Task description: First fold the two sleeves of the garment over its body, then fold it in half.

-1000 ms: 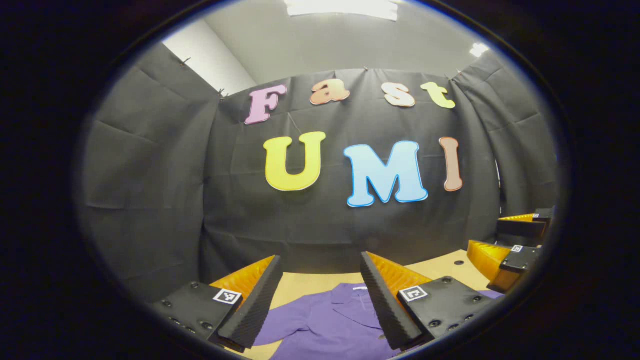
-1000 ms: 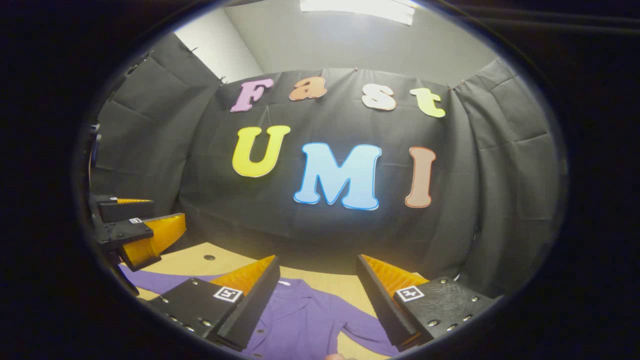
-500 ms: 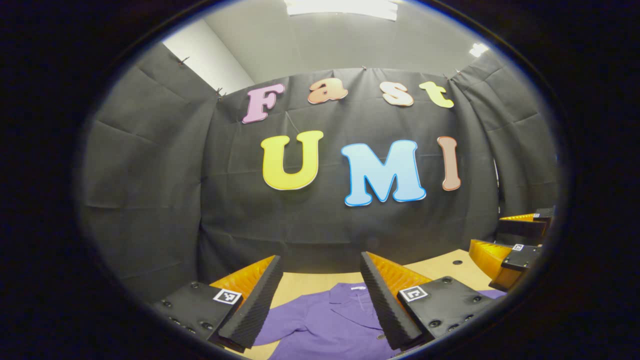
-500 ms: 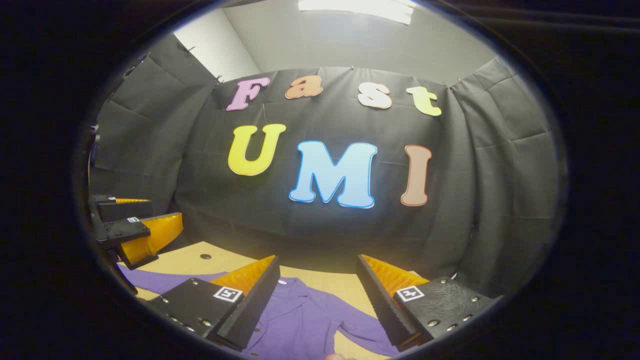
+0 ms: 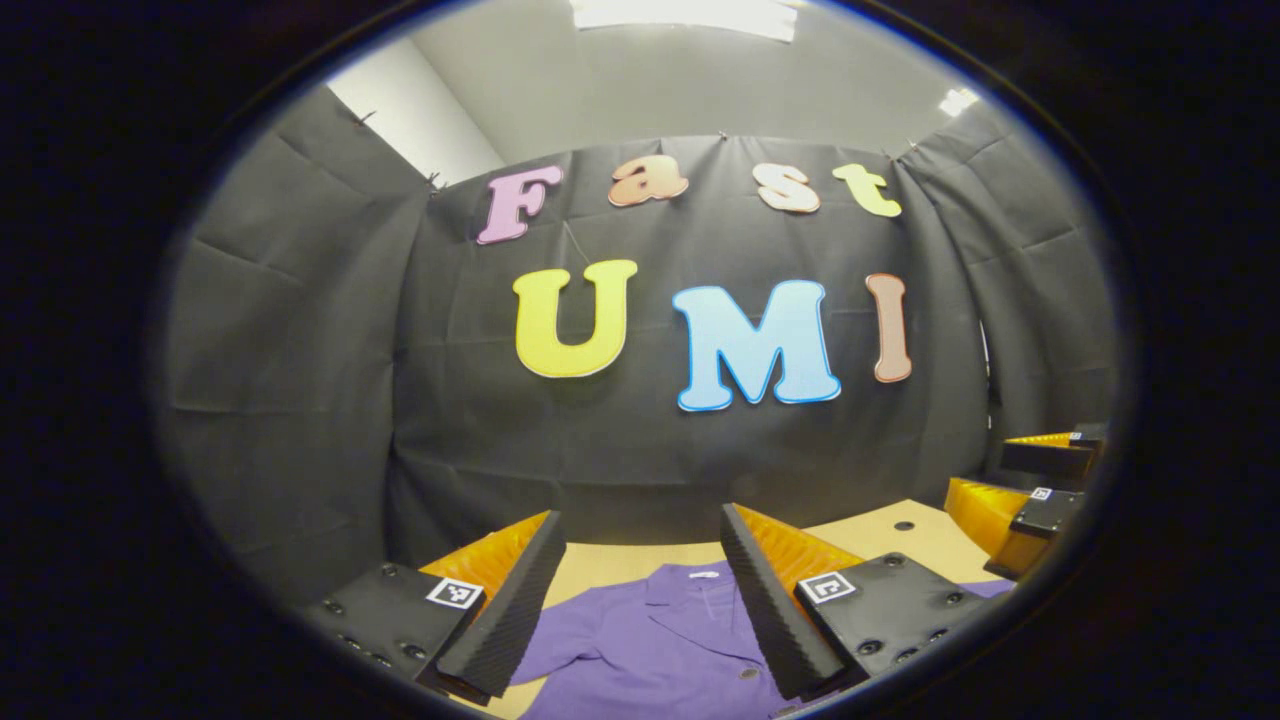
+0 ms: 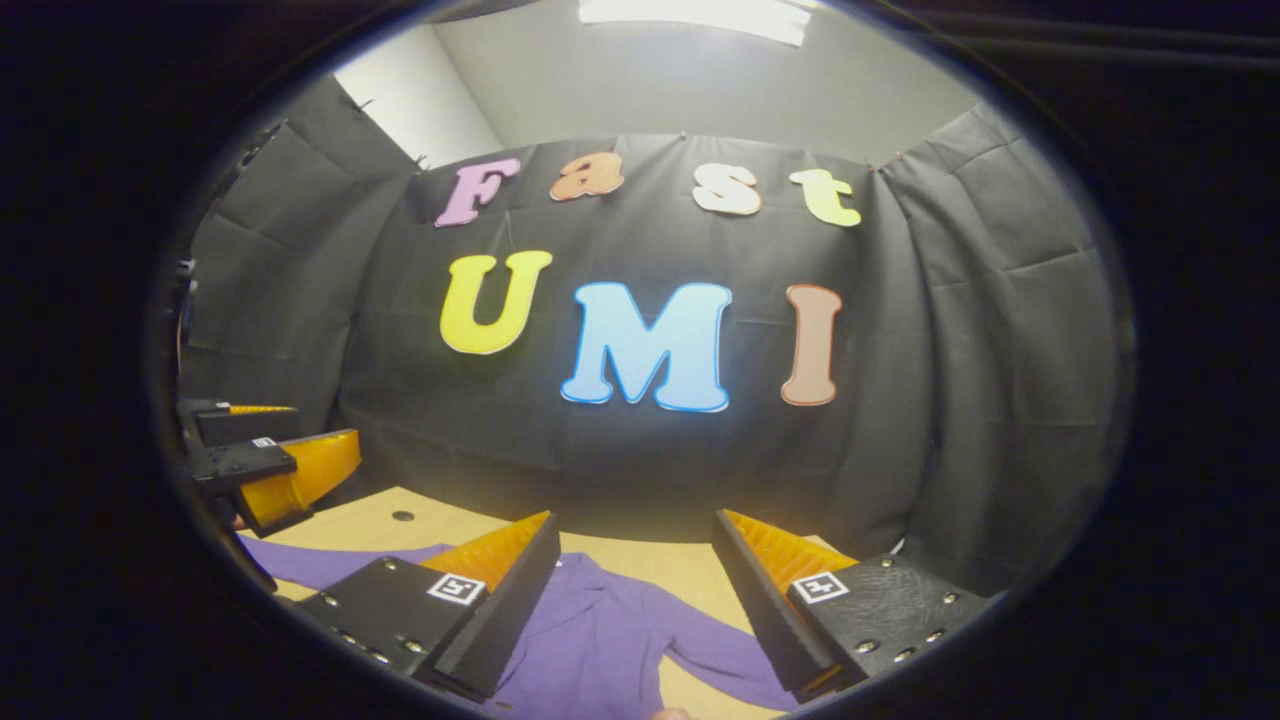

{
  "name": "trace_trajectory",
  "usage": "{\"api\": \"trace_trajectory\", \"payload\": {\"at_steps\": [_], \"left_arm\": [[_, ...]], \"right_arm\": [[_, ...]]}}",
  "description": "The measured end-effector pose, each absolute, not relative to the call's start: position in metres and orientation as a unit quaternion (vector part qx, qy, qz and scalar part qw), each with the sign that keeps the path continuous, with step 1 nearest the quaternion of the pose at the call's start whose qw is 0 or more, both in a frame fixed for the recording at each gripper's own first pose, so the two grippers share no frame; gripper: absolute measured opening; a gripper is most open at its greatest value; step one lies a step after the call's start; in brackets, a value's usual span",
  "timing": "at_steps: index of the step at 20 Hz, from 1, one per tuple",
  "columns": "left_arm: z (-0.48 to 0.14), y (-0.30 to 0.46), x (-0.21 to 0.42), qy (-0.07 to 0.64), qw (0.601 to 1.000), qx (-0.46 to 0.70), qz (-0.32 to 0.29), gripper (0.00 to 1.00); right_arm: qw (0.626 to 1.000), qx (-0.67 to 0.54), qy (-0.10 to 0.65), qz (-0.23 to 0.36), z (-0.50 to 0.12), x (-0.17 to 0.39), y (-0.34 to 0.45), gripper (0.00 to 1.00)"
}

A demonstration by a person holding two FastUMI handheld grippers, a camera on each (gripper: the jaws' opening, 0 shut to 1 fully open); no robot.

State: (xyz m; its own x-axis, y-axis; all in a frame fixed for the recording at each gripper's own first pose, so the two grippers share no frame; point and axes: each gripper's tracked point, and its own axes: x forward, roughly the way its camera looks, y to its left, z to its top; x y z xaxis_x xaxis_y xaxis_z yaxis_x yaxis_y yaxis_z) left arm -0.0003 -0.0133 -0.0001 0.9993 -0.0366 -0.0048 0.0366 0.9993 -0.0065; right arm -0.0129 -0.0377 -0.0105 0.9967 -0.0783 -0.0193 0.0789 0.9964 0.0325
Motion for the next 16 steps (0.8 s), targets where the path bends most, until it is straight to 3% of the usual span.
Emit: {"api": "trace_trajectory", "payload": {"at_steps": [8, 16], "left_arm": [[0.002, -0.028, 0.003, -0.004, 0.999, -0.006, -0.037, 0.98], [-0.003, -0.03, 0.009, 0.001, 0.999, -0.008, -0.035, 0.99]], "right_arm": [[0.993, 0.014, 0.041, -0.106, -0.035, -0.024, -0.092, 0.95], [0.969, 0.042, 0.136, -0.201, -0.111, -0.038, -0.174, 0.96]]}}
